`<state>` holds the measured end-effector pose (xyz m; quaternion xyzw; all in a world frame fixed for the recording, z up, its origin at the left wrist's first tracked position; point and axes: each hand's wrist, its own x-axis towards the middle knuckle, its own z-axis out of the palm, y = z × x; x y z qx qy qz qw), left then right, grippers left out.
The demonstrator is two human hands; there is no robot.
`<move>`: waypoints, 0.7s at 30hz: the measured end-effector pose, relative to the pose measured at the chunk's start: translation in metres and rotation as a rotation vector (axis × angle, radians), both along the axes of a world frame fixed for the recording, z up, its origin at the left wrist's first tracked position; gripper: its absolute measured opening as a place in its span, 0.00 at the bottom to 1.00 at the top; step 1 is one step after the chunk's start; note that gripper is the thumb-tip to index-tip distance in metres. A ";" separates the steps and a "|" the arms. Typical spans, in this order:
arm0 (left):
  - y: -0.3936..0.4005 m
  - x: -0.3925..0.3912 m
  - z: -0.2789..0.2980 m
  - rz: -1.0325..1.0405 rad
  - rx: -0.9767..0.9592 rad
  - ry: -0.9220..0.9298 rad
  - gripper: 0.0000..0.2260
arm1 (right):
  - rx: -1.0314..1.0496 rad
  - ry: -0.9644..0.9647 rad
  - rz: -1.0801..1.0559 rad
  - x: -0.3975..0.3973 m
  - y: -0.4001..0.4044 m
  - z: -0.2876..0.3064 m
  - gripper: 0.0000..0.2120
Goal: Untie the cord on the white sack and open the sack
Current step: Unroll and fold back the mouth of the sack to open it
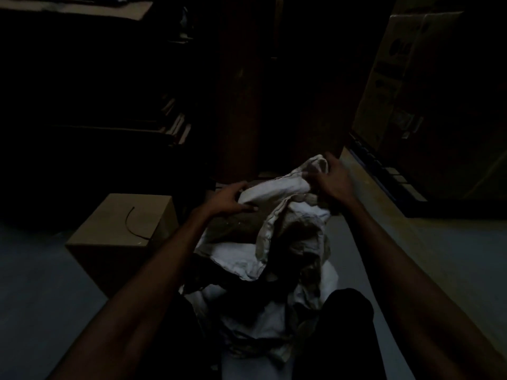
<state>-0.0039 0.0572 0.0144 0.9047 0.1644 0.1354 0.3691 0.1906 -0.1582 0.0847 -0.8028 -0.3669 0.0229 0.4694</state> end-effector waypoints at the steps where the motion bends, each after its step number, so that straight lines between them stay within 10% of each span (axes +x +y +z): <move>1: 0.001 0.002 0.006 -0.008 -0.008 -0.017 0.21 | -0.100 -0.130 -0.114 -0.003 0.000 0.000 0.24; 4: -0.003 0.015 0.025 -0.040 -0.163 -0.062 0.19 | -0.318 -0.596 -0.205 -0.024 0.006 -0.004 0.44; 7: -0.009 0.037 0.047 -0.010 -0.382 -0.164 0.11 | -0.272 -0.789 0.094 -0.043 0.026 -0.011 0.33; 21: 0.017 0.016 0.008 -0.150 0.080 0.182 0.24 | -0.186 -0.278 0.284 -0.002 0.013 -0.010 0.16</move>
